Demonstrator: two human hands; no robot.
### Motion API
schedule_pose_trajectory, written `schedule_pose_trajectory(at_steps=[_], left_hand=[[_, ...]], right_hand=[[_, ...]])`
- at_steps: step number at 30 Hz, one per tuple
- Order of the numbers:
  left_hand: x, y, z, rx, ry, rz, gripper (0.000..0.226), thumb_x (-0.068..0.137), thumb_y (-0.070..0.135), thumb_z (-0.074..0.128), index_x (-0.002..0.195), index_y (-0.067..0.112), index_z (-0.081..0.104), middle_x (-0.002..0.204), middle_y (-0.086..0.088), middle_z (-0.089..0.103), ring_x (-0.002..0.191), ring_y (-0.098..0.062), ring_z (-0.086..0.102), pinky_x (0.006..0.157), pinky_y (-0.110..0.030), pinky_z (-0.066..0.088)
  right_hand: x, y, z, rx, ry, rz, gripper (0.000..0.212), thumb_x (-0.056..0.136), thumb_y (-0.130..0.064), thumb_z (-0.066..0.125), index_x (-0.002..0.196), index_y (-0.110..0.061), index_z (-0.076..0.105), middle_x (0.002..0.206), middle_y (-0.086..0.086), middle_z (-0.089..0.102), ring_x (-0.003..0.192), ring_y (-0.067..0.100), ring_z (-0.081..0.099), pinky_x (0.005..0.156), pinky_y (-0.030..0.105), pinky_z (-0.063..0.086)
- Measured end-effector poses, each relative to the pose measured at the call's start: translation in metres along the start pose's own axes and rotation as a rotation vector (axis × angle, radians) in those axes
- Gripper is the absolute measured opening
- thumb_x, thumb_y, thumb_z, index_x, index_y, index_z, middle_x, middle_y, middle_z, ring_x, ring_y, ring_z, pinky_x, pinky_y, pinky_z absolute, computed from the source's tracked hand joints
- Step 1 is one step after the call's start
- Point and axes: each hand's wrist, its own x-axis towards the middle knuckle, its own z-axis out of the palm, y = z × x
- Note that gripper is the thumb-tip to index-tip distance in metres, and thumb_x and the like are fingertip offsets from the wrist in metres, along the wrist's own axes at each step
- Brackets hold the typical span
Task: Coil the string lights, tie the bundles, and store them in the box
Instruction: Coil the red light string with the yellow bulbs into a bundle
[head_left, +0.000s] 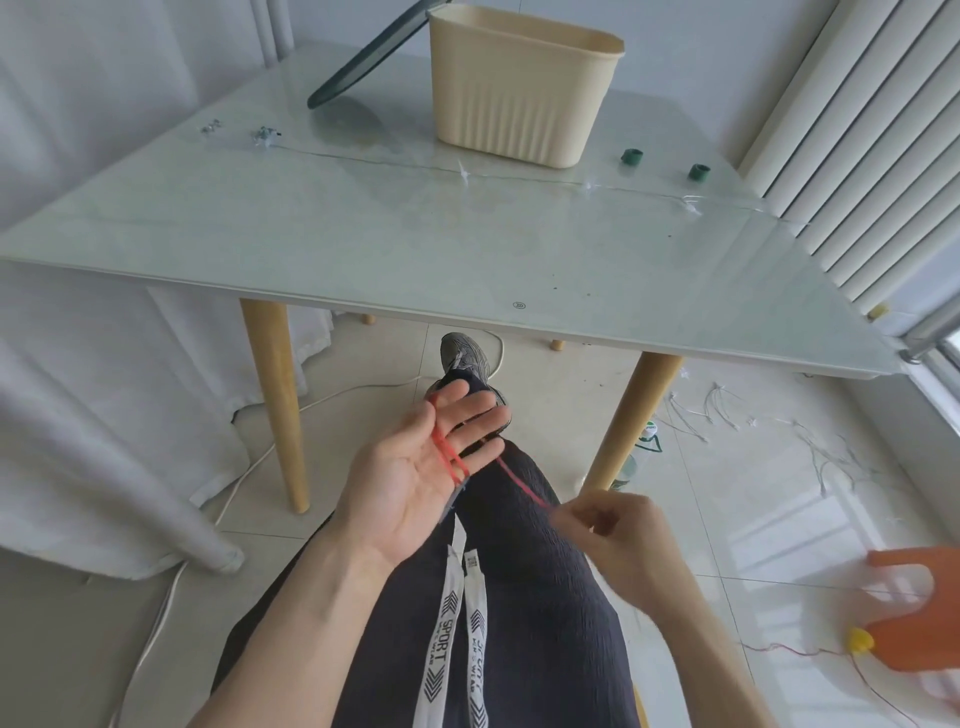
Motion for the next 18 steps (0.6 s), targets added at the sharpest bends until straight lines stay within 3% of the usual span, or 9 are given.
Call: schedule_pose_trajectory(at_steps=[3,7,10,12,15,18], left_hand=[[0.0,-0.003,-0.001,0.09,-0.03,-0.057,0.042,0.098,0.027,0.049,0.133,0.004,0.048,0.136,-0.021,0.058,0.125,-0.037,0.058,0.105,-0.062,0.041],[-0.005,-0.013,0.002,0.309,-0.114,-0.219,0.067,0.086,0.04,0.062,0.137,0.002,0.044,0.136,-0.021,0.058,0.12,-0.038,0.061,0.103,-0.06,0.045],[-0.015,-0.023,0.012,0.438,-0.433,-0.398,0.064,0.097,0.047,0.043,0.136,-0.003,0.046,0.121,-0.019,0.063,0.107,-0.037,0.062,0.089,-0.048,0.053],[-0.017,-0.027,0.014,0.466,-0.569,-0.418,0.062,0.104,0.042,0.025,0.137,-0.007,0.045,0.126,-0.024,0.058,0.108,-0.043,0.059,0.083,-0.046,0.054],[-0.016,-0.022,0.014,0.526,-0.627,-0.394,0.051,0.107,0.031,0.027,0.135,-0.007,0.047,0.133,-0.031,0.054,0.094,-0.04,0.065,0.064,-0.031,0.052],[-0.015,-0.016,0.009,0.647,-0.59,-0.366,0.037,0.106,0.019,0.036,0.139,0.005,0.047,0.128,-0.028,0.06,0.073,-0.029,0.068,0.049,-0.023,0.034]], right_hand=[[-0.02,-0.017,0.0,-0.17,-0.217,-0.201,0.011,0.081,-0.022,0.077,0.072,-0.028,0.078,0.072,-0.02,0.068,0.063,0.002,0.057,0.058,0.01,0.039],[-0.033,-0.048,-0.011,-0.118,-0.337,-0.351,0.009,0.082,-0.022,0.076,0.074,-0.026,0.078,0.069,-0.018,0.066,0.054,0.007,0.052,0.053,0.012,0.035],[-0.028,-0.06,-0.021,0.027,-0.194,-0.433,0.015,0.082,-0.023,0.078,0.076,-0.036,0.077,0.07,-0.013,0.067,0.051,0.013,0.049,0.049,0.024,0.037],[-0.02,-0.061,-0.026,0.039,-0.016,-0.438,0.021,0.08,-0.024,0.084,0.073,-0.042,0.075,0.066,-0.012,0.064,0.051,0.009,0.047,0.049,0.02,0.037],[-0.011,-0.058,-0.031,0.093,0.082,-0.359,0.014,0.069,-0.042,0.085,0.066,-0.037,0.072,0.062,-0.013,0.065,0.048,0.005,0.045,0.046,0.021,0.038],[-0.004,-0.05,-0.033,0.109,0.074,-0.288,0.019,0.063,-0.05,0.083,0.066,-0.034,0.073,0.062,-0.011,0.067,0.053,0.019,0.051,0.053,0.036,0.046]])
